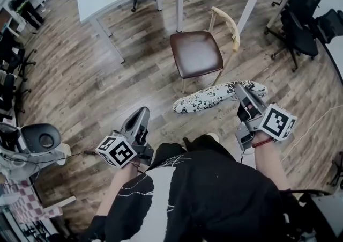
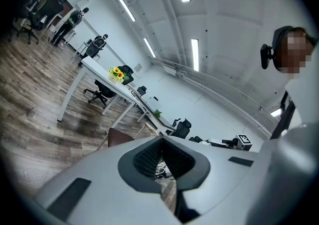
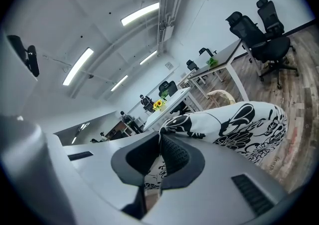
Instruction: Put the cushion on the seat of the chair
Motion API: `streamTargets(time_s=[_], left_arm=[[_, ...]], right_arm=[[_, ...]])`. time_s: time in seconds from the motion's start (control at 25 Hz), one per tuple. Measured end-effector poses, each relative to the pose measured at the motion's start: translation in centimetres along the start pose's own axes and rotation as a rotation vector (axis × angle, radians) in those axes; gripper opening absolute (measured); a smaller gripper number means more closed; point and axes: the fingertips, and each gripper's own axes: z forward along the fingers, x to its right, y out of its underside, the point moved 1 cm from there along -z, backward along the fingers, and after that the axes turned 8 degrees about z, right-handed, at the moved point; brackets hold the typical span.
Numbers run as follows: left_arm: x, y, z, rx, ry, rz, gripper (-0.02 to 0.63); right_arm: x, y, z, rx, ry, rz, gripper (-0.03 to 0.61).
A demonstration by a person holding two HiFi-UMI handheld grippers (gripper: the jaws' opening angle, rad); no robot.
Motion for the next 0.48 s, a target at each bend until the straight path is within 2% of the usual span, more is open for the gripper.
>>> streamTargets(time_s=[0.2, 0.48], left_arm=[[-0.8, 0.0, -0.6, 0.008, -0.037, -0.023, 0.015], [-2.8, -1.1, -0.3, 0.031, -0.097, -0.022, 0.017]], right_arm=[[0.6, 0.2, 1.3, -0.021, 0.036, 0.012, 0.021], [1.5, -1.3, 6.1, -0.073, 0.029, -0.016, 0.021]])
